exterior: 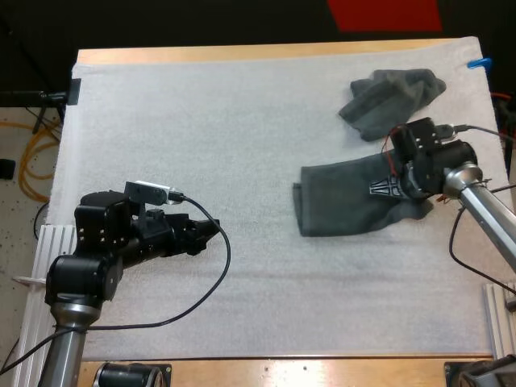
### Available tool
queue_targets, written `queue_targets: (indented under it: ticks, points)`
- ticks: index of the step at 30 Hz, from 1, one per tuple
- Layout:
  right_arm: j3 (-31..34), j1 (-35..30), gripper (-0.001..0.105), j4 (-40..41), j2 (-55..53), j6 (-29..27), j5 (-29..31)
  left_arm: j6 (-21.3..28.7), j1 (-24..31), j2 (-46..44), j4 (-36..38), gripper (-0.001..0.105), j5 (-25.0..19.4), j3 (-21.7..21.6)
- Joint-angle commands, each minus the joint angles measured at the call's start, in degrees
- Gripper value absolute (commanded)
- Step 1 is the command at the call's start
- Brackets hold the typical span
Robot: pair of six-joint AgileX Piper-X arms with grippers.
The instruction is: Pick towel from pile fold and stack
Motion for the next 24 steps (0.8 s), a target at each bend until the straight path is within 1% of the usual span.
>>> queue_targets:
  ticks: [1,2,5,9,11,12,15,19,22,24]
  points:
    - [-0.1,0.2,0.001,0.6,-0.6,-0.2,0.6,-0.4,0.1,-0.3,0.2,0.066,0.5,-0.5]
    - [-0.1,0.6,0.001,0.6,-0.6,1.0,-0.9,-0.4,0.1,-0.3,0.2,0.066,0.5,-0.5]
    - [-0.1,2.4,0.001,-0.2,0.2,6.0,-8.4,-0.4,0.1,-0.3,0.2,0.066,0.5,-0.5]
    - [-0.1,5.7,0.001,-5.1,3.3,13.1,-15.9,-0.4,0.1,-0.3,0.2,0.066,0.7,-0.5]
    - [-0.1,7.3,0.001,-7.6,4.9,15.7,-18.4,-0.4,0.1,-0.3,0.2,0.066,1.2,-0.5]
    - [-0.1,8.4,0.001,-9.3,6.0,17.4,-19.5,-0.4,0.1,-0.3,0.2,0.066,1.3,-0.5]
    - [-0.1,10.6,0.001,-12.5,8.6,20.8,-20.5,-0.4,0.1,-0.3,0.2,0.066,1.3,-0.5]
    - [-0.1,11.0,0.002,-13.9,10.6,23.4,-20.5,-0.4,0.1,-0.3,0.2,0.066,1.9,-0.5]
    - [-0.1,10.8,0.01,-14.3,10.8,23.8,-20.5,-0.4,0.1,-0.3,0.2,0.066,2.2,-0.5]
    - [-0.4,10.8,0.026,-14.7,10.8,23.8,-21.8,-0.4,0.1,-0.3,0.2,0.066,2.2,-0.5]
